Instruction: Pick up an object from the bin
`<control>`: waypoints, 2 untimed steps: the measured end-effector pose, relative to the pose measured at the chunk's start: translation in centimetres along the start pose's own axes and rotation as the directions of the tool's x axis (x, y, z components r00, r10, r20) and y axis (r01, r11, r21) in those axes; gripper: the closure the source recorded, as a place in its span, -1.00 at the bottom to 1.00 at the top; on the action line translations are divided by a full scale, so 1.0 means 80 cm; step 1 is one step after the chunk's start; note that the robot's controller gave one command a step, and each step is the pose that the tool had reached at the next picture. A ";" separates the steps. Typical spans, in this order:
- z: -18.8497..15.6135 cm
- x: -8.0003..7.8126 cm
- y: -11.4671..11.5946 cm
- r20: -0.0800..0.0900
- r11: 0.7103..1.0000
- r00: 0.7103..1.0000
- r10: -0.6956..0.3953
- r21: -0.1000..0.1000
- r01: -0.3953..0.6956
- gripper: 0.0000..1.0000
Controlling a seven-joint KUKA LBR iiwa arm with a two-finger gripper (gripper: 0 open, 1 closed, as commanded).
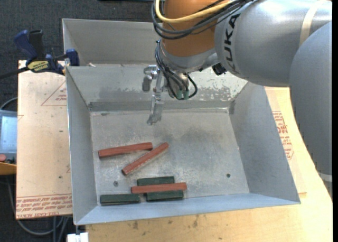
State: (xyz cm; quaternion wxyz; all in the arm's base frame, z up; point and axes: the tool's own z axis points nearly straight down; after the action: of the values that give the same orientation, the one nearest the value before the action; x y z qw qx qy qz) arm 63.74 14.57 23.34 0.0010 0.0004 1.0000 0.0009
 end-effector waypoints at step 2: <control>0.206 0.049 -0.070 -0.004 0.989 0.989 -0.148 0.001 0.148 -1.00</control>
Offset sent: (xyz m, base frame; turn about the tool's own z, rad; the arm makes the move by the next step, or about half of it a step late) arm -0.0178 -0.0283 -0.1096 0.0835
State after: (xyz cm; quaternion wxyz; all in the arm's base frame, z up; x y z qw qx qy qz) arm 59.86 8.97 6.87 -0.0010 -0.0737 0.9973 0.0002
